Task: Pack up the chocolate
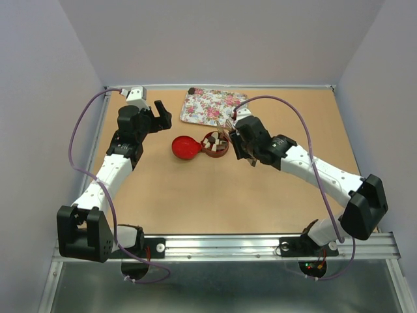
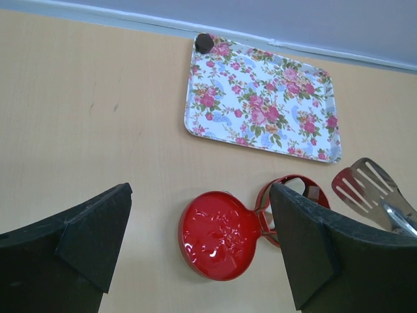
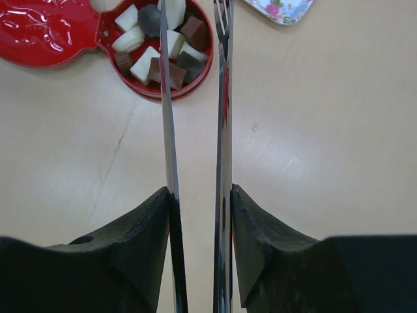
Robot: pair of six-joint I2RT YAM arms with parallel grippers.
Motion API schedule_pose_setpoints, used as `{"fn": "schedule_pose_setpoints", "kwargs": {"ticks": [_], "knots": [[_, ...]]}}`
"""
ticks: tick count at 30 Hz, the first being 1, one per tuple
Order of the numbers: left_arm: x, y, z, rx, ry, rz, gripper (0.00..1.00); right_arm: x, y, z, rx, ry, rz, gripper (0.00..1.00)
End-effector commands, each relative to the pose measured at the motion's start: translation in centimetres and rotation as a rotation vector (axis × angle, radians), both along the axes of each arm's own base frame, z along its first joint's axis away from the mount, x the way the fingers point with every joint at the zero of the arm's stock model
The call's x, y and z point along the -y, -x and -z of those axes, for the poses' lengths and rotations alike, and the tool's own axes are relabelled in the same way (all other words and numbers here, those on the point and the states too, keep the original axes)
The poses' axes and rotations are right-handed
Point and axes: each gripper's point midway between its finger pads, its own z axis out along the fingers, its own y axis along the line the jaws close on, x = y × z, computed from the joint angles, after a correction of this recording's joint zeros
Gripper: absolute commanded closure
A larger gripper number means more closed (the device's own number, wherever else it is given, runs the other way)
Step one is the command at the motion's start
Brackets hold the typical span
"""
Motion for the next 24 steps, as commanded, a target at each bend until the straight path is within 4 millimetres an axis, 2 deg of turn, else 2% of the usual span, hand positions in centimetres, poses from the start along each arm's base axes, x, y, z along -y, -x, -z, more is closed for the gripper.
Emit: {"fn": "schedule_pose_setpoints", "kwargs": {"ticks": [1,5,7,8,10,11,14,16,18,24], "knots": [[0.2,-0.4,-3.9,0.097,0.017,0.013,0.01,0.9,-1.0,-3.4,0.108,-0.02,0.072,0.55],[0.2,-0.4,-4.0,0.1,0.019,0.013,0.01,2.7,-1.6,-3.4,0.12,0.006,0.129,0.55],[0.2,-0.3,-4.1,0.101,0.021,0.013,0.01,4.1,-2.1,-3.0,0.113,0.015,0.163,0.55],[0.2,-0.3,-4.1,0.101,0.021,0.013,0.01,4.1,-2.0,-2.7,0.107,0.019,0.162,0.55],[0.2,-0.3,-4.1,0.102,0.019,0.013,0.01,5.6,-2.5,-2.4,0.097,0.014,0.202,0.55],[0.2,-0.3,-4.0,0.1,0.019,0.013,0.01,7.1,-3.0,-1.8,0.085,0.018,0.24,0.55],[0.2,-0.3,-4.2,0.106,0.02,0.013,0.01,9.9,-3.6,-0.7,0.052,0.013,0.308,0.55],[0.2,-0.4,-4.2,0.106,0.021,0.013,0.01,11.0,-3.6,0.0,0.036,0.017,0.334,0.55],[0.3,-0.4,-4.1,0.104,0.021,0.013,0.01,12.0,-3.9,0.7,0.023,0.013,0.358,0.55],[0.3,-0.3,-4.3,0.111,0.025,0.017,0.01,12.8,-4.0,4.4,-0.045,0.01,0.379,0.55]]}}
